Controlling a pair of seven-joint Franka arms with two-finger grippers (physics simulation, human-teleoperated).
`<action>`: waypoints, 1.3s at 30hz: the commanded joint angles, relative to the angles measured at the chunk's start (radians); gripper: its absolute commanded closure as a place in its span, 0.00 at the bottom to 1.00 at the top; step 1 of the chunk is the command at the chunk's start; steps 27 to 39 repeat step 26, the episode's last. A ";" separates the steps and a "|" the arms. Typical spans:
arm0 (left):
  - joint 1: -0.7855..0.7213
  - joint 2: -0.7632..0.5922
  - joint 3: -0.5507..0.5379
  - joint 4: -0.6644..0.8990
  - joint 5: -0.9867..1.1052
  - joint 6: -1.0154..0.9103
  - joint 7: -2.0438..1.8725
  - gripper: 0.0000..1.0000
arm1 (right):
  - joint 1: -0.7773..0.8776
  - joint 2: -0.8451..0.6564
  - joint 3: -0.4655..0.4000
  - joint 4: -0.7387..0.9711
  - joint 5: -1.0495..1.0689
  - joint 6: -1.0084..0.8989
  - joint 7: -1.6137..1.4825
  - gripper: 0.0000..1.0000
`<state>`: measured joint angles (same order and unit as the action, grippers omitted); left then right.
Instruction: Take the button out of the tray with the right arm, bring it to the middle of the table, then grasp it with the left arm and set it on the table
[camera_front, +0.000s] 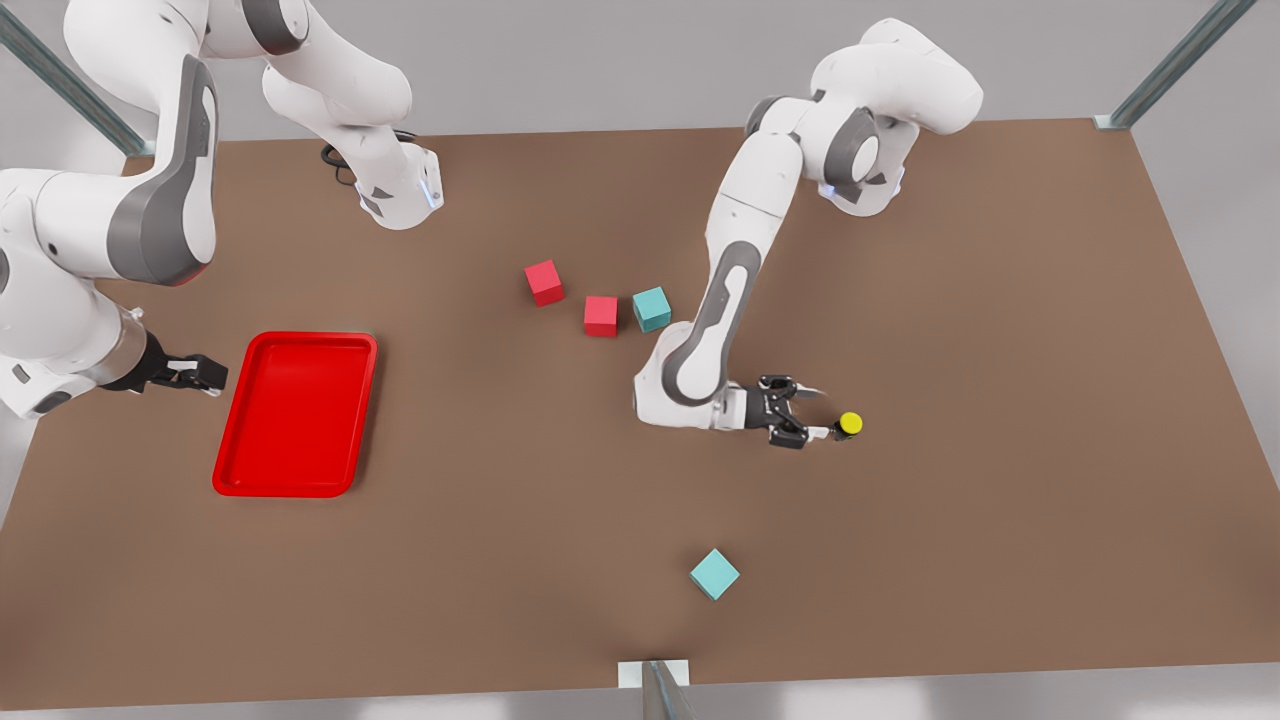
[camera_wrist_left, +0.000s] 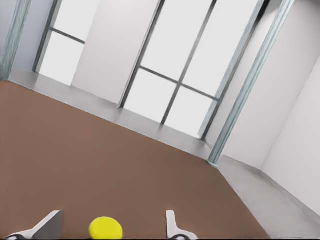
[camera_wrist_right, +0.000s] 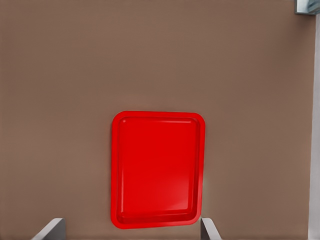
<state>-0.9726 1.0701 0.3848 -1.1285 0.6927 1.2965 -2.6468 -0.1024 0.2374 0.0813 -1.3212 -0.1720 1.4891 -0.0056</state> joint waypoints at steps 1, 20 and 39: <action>0.021 -0.047 0.005 0.124 -0.246 -0.074 1.288 0.00 | 0.001 -0.001 0.000 0.000 0.000 0.000 -0.002 0.00; 0.854 -1.006 -0.368 -0.346 -0.714 0.124 2.986 0.00 | 0.003 -0.001 0.000 -0.001 0.003 0.003 -0.001 0.00; 0.854 -1.010 -0.368 -0.346 -0.714 0.121 2.986 0.00 | 0.032 -0.001 0.000 -0.001 0.003 0.003 0.003 0.00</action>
